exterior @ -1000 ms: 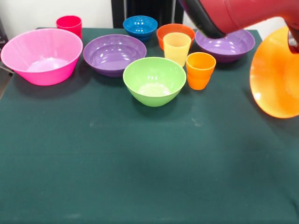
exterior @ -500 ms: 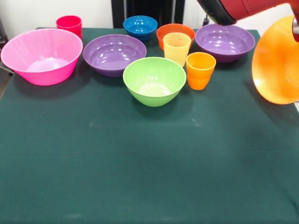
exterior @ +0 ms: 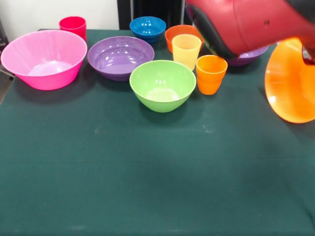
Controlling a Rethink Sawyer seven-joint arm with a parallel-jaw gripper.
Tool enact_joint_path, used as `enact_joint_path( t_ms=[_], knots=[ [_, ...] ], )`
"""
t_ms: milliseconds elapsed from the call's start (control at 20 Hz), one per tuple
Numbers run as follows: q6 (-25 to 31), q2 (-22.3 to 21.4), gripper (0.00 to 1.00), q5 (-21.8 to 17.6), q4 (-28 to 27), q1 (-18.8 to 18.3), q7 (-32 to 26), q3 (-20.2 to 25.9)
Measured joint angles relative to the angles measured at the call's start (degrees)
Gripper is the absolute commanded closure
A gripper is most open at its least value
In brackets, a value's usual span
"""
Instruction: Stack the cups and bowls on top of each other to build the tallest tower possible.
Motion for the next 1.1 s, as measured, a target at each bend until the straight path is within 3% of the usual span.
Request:
enact_joint_path(
  t_ms=[400,500,750,900,1100],
  knots=[
    [16.6,8.3,1.0,0.4,-14.7,1.5,0.1,0.1],
    [24.3,11.5,1.0,0.8,-20.4,2.1,0.6,0.6],
    [36.4,16.6,1.0,3.0,-29.1,2.7,3.8,2.7],
    [42.1,19.8,1.0,4.4,-33.8,2.7,7.6,4.0],
    [45.0,22.8,1.0,4.8,-37.3,2.4,11.5,5.1]
  ],
)
